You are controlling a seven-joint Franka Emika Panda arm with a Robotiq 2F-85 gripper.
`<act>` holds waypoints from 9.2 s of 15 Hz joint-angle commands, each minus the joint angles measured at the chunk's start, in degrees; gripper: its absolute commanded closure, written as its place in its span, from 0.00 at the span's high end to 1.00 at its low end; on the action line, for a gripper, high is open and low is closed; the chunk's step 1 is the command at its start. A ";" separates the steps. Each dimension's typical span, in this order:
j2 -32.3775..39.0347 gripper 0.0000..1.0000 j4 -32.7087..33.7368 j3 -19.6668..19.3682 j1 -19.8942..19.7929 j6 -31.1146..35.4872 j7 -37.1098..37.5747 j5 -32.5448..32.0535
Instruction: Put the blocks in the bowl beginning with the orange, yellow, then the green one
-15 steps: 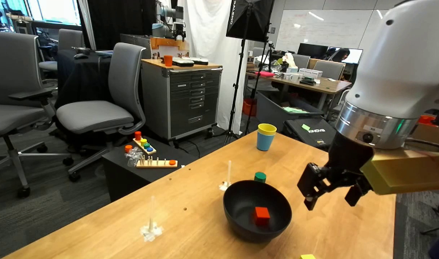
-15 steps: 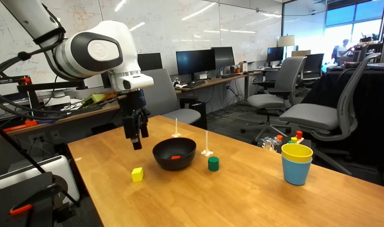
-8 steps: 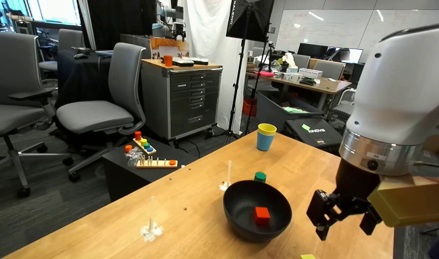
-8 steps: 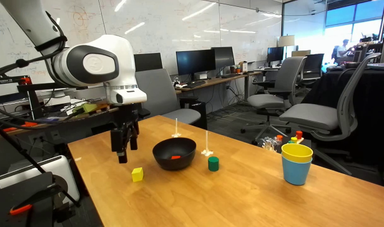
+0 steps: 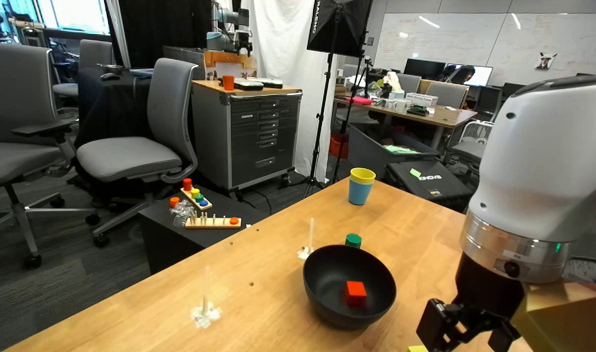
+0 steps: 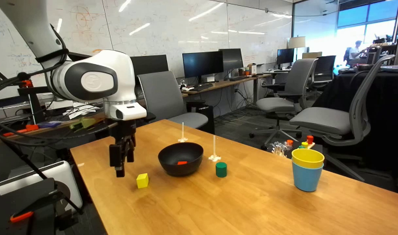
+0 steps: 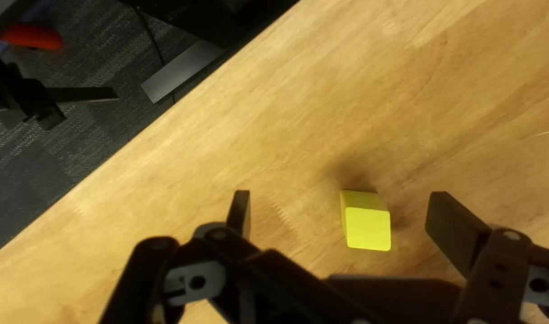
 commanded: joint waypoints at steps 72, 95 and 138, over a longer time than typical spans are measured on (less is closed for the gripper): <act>15.83 0.08 24.65 -15.03 11.75 7.37 13.75 -5.60; 20.67 0.62 26.19 -14.53 11.31 4.16 16.17 -5.12; 20.39 1.00 38.10 -14.15 -2.47 -4.18 29.85 -2.90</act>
